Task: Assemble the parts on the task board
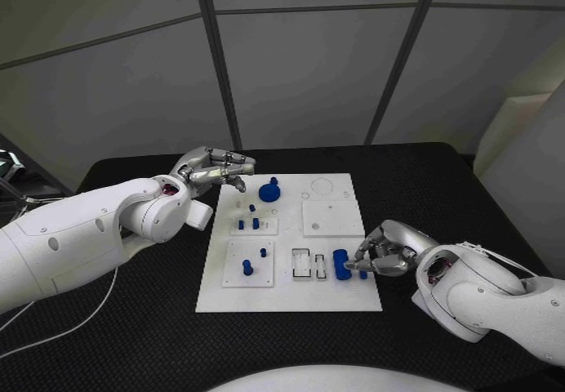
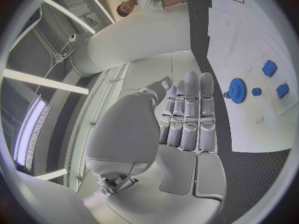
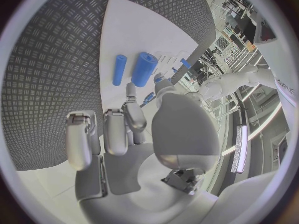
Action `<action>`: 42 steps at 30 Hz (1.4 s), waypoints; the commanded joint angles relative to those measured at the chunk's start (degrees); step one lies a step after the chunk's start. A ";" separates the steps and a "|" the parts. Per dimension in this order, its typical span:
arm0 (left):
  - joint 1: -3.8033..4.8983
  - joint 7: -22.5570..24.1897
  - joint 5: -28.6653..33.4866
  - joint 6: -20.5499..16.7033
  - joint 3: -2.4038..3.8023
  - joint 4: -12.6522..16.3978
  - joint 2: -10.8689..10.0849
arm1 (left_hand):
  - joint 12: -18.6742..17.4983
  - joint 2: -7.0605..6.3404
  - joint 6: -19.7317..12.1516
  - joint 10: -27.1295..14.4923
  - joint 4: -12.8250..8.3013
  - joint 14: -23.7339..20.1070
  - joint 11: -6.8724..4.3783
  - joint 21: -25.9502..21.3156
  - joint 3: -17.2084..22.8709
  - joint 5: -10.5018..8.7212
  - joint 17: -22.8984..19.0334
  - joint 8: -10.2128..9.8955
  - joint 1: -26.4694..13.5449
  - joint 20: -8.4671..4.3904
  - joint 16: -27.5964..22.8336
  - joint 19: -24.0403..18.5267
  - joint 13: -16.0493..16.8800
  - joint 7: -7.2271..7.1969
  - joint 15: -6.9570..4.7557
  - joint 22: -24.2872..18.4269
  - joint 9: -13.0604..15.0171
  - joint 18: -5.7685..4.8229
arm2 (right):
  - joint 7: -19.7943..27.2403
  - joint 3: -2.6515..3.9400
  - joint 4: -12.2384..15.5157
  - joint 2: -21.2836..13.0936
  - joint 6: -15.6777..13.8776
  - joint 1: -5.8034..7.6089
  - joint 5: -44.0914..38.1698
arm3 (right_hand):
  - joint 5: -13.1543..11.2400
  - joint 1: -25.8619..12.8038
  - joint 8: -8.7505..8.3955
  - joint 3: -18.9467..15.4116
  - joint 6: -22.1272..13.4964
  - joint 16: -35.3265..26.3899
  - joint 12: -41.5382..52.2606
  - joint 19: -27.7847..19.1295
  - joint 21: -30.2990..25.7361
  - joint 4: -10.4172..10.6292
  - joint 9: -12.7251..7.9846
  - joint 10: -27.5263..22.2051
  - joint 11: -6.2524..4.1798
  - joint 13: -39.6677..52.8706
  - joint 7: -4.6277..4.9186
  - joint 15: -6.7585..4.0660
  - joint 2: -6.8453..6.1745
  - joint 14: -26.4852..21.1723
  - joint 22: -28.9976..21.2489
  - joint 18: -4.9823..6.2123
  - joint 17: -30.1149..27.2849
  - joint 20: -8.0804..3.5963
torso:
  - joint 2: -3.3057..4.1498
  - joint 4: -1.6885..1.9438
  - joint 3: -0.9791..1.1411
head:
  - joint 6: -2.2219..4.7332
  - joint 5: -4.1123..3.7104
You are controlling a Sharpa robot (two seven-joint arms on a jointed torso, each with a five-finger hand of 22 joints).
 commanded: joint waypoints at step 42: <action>-0.04 0.33 0.23 0.74 0.03 0.20 -0.34 | -0.12 0.49 0.10 -0.10 -0.30 -0.34 0.19 -0.23 -0.09 0.33 -0.11 -0.36 0.04 0.11 -0.30 0.20 0.08 0.41 0.07 -0.07 -0.01 -0.31 | -7.81 0.00 -5.34 8.03 3.10 -1.25 -6.49 | 6.40 4.39 0.09 -3.04 1.01 1.80 0.95 5.94 0.19 3.81 6.83 0.07 -0.47 2.92 -0.59 -0.51 1.27 3.19 15.06 -0.84 3.09 -0.82 | -0.03 -0.12 -0.09 | -0.31 0.89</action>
